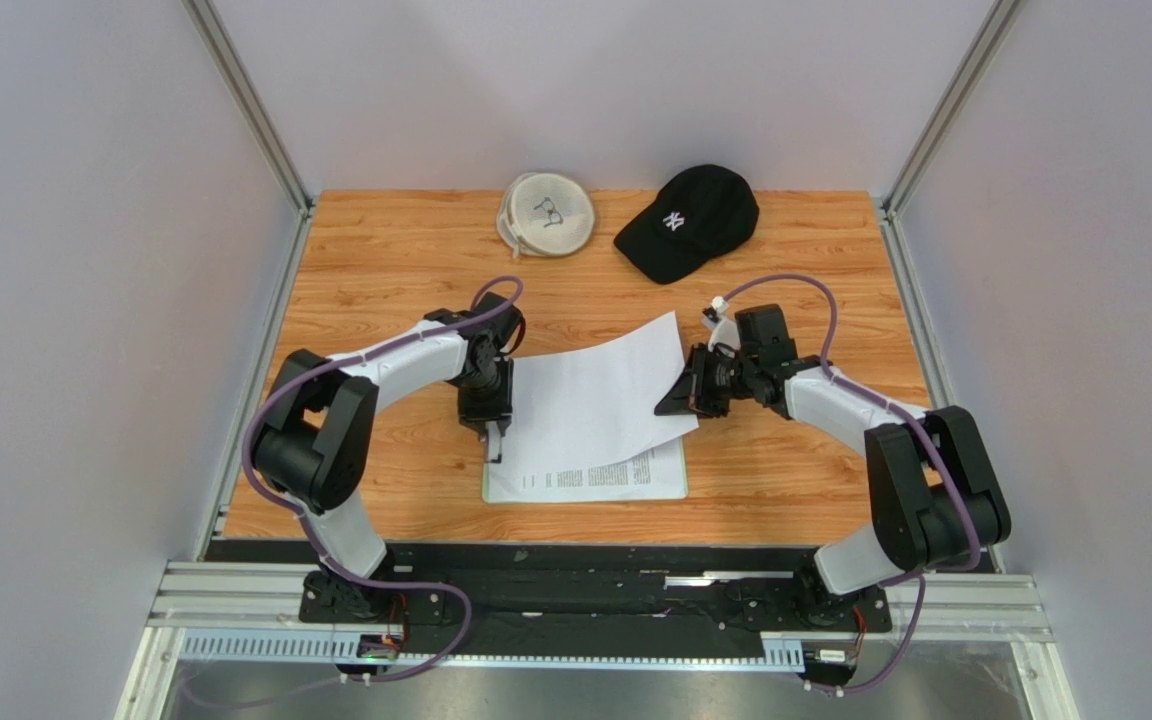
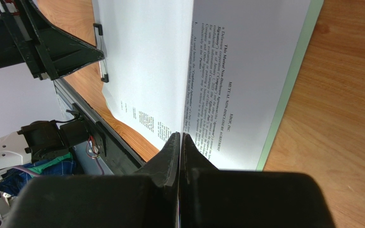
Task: Put the files into the folder
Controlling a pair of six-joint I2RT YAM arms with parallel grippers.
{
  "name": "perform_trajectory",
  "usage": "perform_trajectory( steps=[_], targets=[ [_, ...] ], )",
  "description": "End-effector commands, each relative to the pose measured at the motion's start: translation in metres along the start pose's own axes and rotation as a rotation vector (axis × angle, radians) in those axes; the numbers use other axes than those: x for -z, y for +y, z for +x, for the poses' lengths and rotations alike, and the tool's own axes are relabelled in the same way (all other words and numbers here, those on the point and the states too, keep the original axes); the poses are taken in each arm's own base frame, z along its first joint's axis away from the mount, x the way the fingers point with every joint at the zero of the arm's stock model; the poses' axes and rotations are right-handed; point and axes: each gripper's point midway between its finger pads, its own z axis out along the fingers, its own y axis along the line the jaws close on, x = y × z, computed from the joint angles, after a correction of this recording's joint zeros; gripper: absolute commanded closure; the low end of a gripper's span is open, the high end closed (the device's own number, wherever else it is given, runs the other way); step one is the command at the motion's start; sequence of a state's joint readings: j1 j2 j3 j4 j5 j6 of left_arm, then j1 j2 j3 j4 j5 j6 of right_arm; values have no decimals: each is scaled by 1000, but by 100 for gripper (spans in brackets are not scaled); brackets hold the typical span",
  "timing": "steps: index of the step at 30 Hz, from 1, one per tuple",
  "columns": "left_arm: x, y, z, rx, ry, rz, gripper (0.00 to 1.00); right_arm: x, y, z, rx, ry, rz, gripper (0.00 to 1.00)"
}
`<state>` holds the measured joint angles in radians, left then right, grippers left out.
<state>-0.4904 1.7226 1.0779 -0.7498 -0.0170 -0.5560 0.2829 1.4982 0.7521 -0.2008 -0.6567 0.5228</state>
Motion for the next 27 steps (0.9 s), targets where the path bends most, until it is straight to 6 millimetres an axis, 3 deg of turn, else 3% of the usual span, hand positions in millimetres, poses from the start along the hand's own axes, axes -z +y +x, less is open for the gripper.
perform_trajectory(
  steps=[1,9,17,20,24,27],
  targets=[
    [-8,3,0,-15,-2,-41,60,7,9,2,21,-3,-17,100],
    [-16,1,8,1,29,-32,52,7,4,6,21,4,-4,100],
    [-27,-4,19,21,55,-17,53,8,5,6,21,11,-3,100],
    [-31,-3,21,28,60,-18,62,8,7,7,16,18,-15,100],
    [-32,-10,24,58,55,26,88,8,6,15,-4,43,-15,100],
    [-30,-13,22,70,42,41,96,9,9,23,-13,59,-26,100]
  ],
)
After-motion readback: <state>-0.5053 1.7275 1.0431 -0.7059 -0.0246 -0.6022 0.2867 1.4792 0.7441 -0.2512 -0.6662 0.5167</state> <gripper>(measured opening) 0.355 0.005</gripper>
